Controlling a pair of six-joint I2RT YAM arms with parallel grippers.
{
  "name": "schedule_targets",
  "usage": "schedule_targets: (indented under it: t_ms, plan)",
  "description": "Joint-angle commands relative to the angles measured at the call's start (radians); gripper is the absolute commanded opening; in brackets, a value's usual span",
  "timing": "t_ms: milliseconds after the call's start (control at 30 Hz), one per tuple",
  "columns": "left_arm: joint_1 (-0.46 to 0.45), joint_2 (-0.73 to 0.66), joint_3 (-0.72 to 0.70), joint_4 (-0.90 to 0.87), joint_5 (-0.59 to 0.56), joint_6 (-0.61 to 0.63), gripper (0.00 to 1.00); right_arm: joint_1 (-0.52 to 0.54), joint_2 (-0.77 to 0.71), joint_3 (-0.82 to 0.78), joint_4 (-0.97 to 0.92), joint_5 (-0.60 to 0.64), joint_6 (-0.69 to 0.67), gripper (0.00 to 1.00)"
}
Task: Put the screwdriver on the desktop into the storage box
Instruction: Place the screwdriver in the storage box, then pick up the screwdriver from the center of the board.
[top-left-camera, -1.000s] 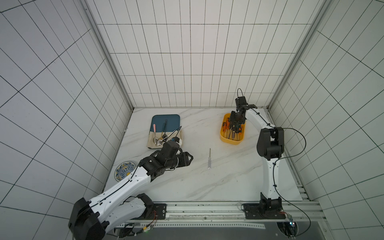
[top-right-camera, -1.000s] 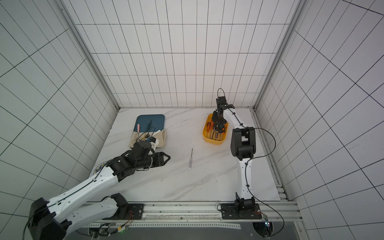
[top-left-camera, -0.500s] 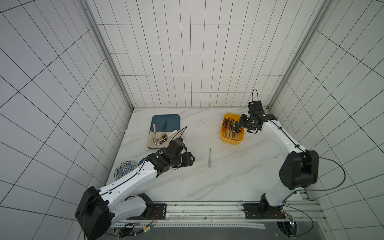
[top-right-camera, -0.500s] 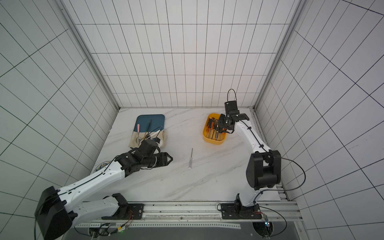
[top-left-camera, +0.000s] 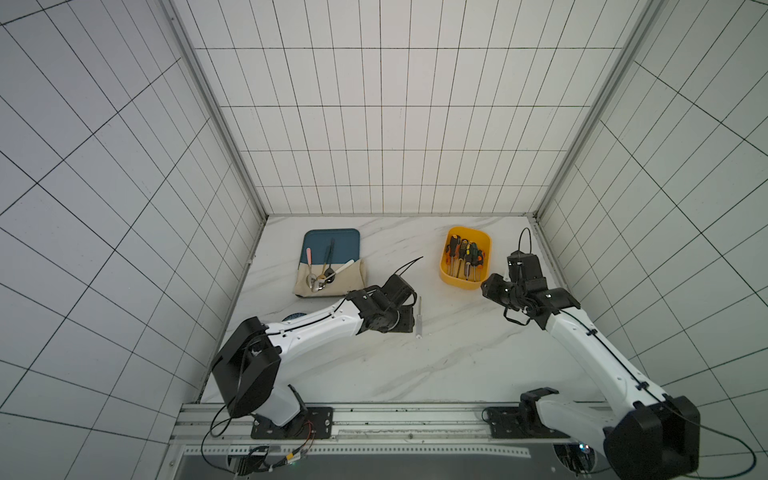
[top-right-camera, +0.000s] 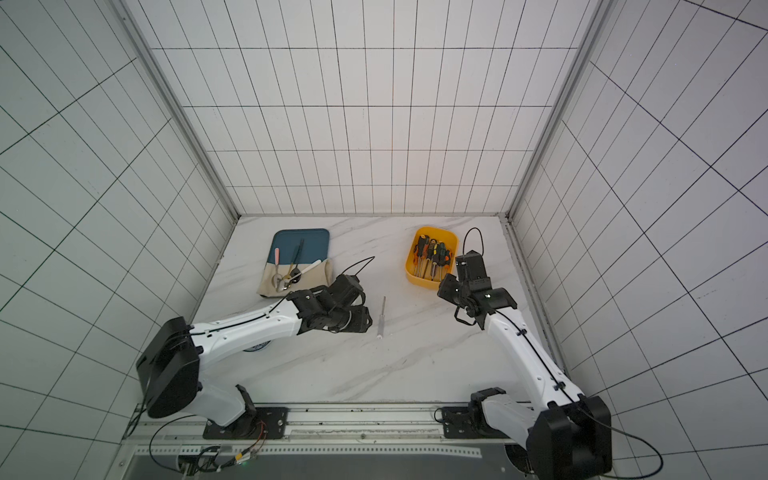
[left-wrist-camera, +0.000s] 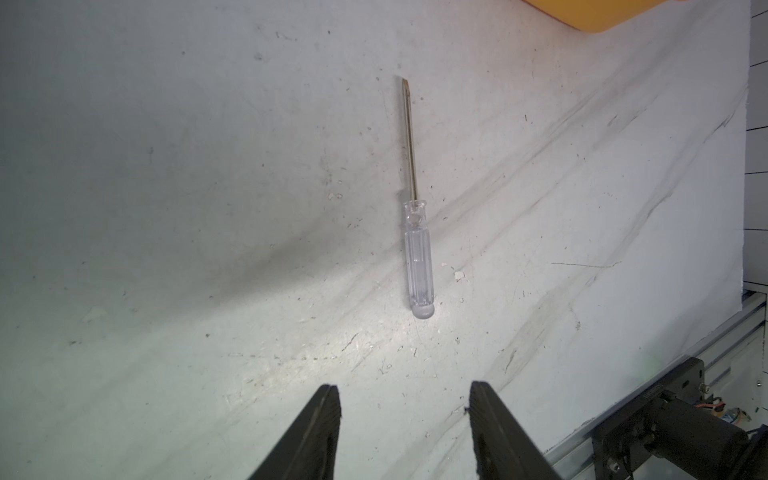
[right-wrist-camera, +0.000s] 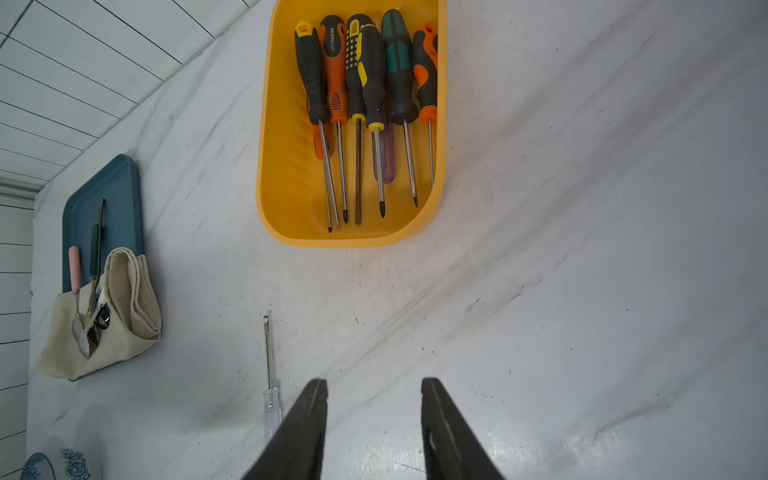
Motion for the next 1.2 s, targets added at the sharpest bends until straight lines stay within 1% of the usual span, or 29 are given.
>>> schedule_targets:
  t_ms: [0,133,267,467,567,733,833,1000,1167]
  plan:
    - [-0.024,0.077,0.060,-0.015,-0.034,0.028,0.50,0.008,-0.064,-0.062,0.008,0.009,0.026,0.41]
    - [-0.045,0.172,0.112,-0.047,-0.049,0.041,0.50,0.009,-0.110,-0.119,0.010,0.016,0.038,0.41]
    - [-0.055,0.227,0.134,-0.052,-0.058,0.050,0.49,0.009,-0.110,-0.148,0.019,0.005,0.051,0.41]
    - [-0.065,0.281,0.158,-0.053,-0.061,0.062,0.41,0.009,-0.101,-0.159,0.031,0.007,0.052,0.41]
    - [-0.074,0.313,0.178,-0.058,-0.065,0.069,0.41,0.008,-0.086,-0.164,0.042,0.001,0.055,0.41]
    - [-0.084,0.341,0.197,-0.059,-0.080,0.074,0.45,0.010,-0.081,-0.175,0.046,0.003,0.057,0.41]
    - [-0.086,0.357,0.207,-0.067,-0.086,0.076,0.44,0.010,-0.085,-0.176,0.046,0.005,0.056,0.41]
    - [-0.098,0.385,0.224,-0.090,-0.130,0.084,0.39,0.010,-0.085,-0.179,0.045,0.004,0.057,0.41]
    - [-0.109,0.409,0.232,-0.104,-0.162,0.092,0.31,0.010,-0.087,-0.186,0.046,0.007,0.058,0.41]
